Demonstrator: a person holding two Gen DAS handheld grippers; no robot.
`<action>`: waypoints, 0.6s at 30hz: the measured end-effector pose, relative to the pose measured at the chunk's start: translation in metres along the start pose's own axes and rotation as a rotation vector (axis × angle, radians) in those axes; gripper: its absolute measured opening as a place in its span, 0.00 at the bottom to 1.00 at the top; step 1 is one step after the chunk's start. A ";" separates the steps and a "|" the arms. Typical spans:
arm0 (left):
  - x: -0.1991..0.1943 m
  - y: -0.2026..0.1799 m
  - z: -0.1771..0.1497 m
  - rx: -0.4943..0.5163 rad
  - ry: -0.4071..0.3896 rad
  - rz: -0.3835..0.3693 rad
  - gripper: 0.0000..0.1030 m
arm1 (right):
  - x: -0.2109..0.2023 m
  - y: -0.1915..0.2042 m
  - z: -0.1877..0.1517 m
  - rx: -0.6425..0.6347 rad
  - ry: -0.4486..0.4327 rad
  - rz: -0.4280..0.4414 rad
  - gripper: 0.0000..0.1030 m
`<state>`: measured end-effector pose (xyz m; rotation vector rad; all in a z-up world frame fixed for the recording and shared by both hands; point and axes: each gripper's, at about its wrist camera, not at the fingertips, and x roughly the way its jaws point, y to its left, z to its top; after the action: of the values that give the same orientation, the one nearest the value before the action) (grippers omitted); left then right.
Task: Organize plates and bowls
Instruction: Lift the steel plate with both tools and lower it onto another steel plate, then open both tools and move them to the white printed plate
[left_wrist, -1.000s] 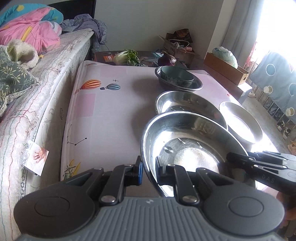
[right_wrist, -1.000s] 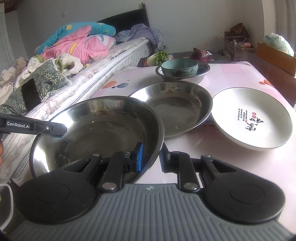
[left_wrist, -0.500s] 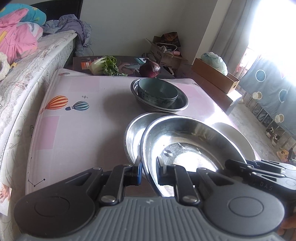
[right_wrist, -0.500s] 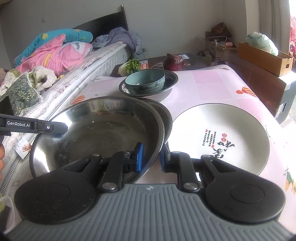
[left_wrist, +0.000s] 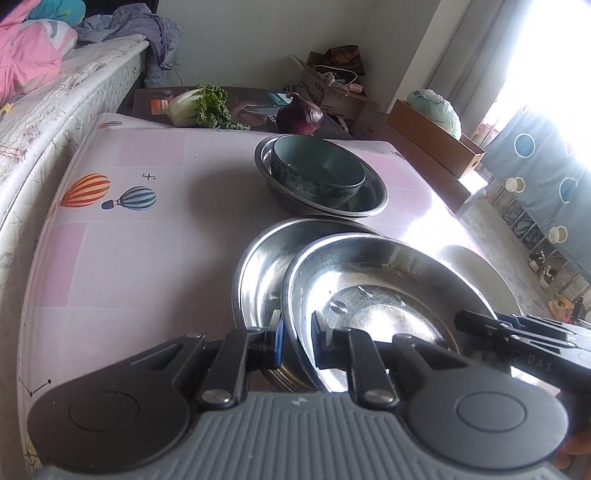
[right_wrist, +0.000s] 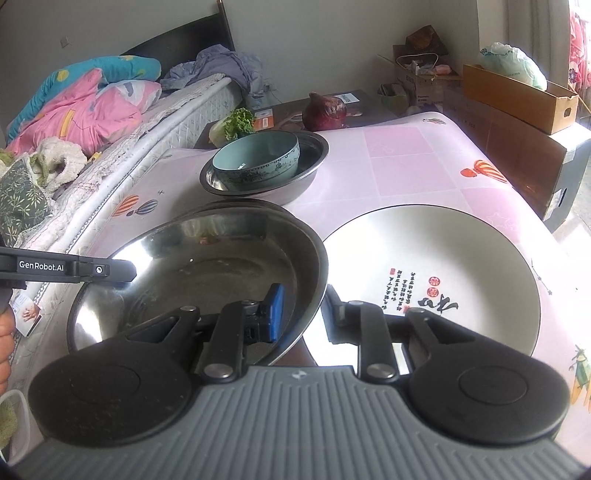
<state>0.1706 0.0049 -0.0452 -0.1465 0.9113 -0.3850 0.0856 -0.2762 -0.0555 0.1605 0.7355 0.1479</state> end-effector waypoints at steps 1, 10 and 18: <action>0.002 0.002 -0.001 -0.008 0.005 -0.002 0.14 | 0.001 0.000 0.001 0.000 0.000 0.002 0.24; -0.009 0.010 -0.003 -0.019 -0.014 0.004 0.28 | 0.004 0.006 0.005 -0.024 -0.028 -0.042 0.48; -0.027 0.006 -0.006 -0.008 -0.049 0.016 0.46 | -0.010 0.001 0.002 0.002 -0.055 -0.037 0.53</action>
<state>0.1521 0.0215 -0.0306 -0.1555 0.8651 -0.3619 0.0795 -0.2769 -0.0475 0.1520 0.6836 0.1073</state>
